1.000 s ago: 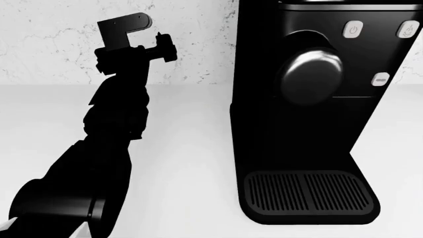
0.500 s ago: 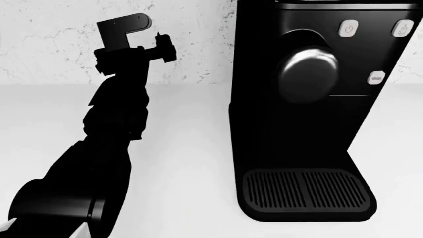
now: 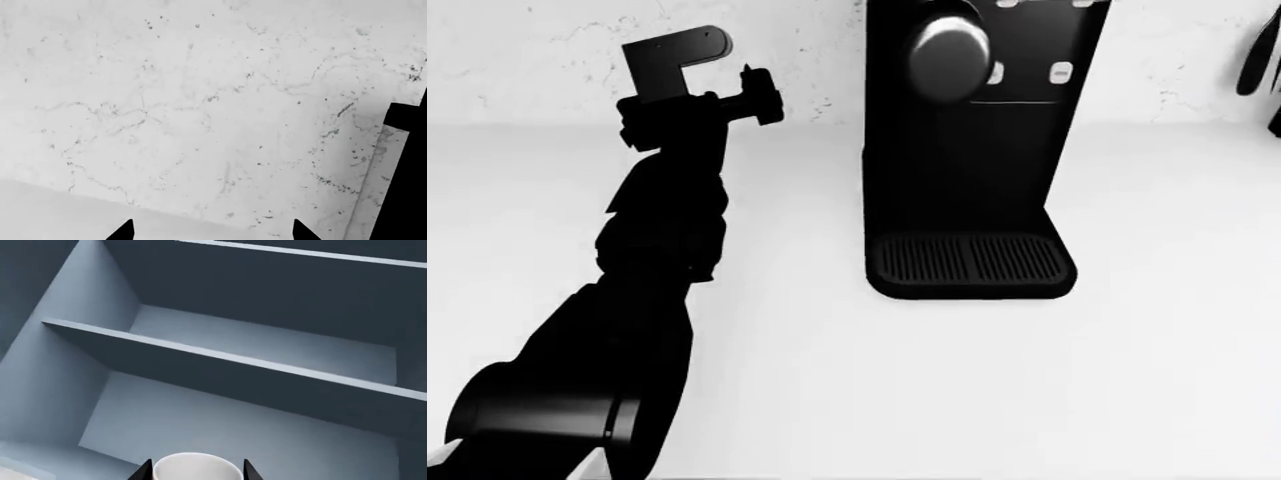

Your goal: Pick the mug from the cabinet, place it under the coffee machine dispenser, and press the start button.

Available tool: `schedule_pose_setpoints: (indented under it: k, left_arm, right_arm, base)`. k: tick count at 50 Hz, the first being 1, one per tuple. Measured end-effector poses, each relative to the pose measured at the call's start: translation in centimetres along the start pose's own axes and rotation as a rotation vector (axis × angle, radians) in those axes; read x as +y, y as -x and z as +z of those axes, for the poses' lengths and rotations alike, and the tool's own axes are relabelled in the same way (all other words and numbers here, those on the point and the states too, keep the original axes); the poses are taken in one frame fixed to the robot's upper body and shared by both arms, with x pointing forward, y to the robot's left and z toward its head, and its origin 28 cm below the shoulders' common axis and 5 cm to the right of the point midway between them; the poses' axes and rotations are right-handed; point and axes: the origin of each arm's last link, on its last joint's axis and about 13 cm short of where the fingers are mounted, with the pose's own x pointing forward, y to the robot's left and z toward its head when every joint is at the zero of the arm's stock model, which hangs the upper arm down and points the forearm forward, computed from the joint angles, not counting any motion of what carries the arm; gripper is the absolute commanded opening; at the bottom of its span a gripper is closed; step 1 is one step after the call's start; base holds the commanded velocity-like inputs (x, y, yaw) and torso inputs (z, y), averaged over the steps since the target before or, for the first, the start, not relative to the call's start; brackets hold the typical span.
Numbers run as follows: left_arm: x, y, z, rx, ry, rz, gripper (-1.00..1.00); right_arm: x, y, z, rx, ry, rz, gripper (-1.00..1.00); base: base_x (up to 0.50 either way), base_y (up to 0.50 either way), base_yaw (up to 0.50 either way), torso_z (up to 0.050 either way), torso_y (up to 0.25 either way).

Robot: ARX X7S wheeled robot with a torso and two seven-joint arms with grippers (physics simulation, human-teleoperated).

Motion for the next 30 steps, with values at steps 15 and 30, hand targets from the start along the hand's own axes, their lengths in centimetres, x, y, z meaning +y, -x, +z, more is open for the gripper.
schedule_pose_setpoints:
  k: [15, 30]
  left_arm:
    - [0.0, 0.0, 0.0, -0.001, 0.002, -0.006, 1.00]
    - [0.0, 0.0, 0.0, -0.004, 0.008, -0.006, 1.00]
  right_arm:
    - [0.5, 0.7, -1.7, 0.014, -0.003, 0.052, -1.00]
    - [1.4, 2.3, -5.9, 0.081, -0.031, 0.110, -1.00]
  base:
    - [-0.34, -0.24, 0.00, 0.000, 0.000]
    - [0.00, 0.00, 0.00, 0.000, 0.000]
